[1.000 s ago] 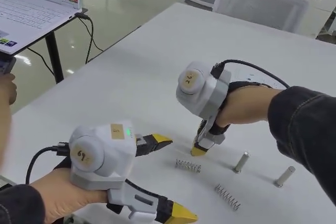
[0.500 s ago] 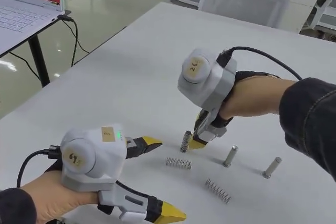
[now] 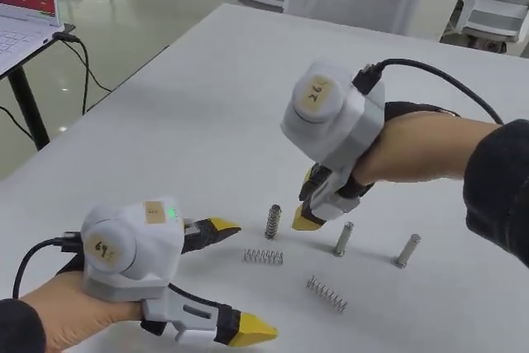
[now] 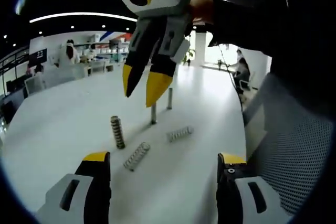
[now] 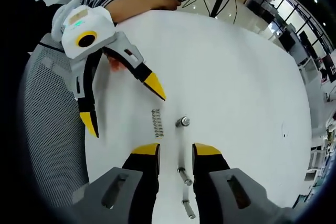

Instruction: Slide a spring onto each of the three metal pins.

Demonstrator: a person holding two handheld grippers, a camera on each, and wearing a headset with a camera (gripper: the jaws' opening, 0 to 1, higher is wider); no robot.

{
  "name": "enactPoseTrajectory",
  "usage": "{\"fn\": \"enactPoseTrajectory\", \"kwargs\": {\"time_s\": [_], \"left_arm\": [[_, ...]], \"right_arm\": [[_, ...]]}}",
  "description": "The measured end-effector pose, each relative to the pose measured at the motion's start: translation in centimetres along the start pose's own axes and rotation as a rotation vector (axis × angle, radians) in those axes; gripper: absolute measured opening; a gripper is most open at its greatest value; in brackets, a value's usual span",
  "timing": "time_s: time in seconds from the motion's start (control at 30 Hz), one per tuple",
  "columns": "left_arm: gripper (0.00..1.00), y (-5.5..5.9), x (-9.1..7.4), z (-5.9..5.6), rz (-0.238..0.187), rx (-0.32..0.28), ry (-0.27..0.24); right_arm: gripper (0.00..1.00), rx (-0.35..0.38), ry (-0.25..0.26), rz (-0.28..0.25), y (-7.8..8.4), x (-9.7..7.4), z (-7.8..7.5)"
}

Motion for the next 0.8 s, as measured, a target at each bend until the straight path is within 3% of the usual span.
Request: {"fn": "enactPoseTrajectory", "kwargs": {"time_s": [0.47,0.8], "left_arm": [[0.68,0.2,0.8,1.2,0.044,0.014,0.016],[0.49,0.5,1.6,1.9,0.070,0.043,0.034]], "right_arm": [[0.23,0.071,0.040,-0.051,2.3,-2.5,2.8],[0.22,0.130,0.053,-0.080,3.7,-3.1,4.7]]}}
Point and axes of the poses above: the centre of the closed fingertips' face, and the gripper's own axes: x roughly forward along the fingers, z roughly to its left, y roughly out of its underside, the point moved 5 cm from there along -x, roughly backward along the fingers, and after that the axes turned 11 degrees about -x, right-handed, at the moved point
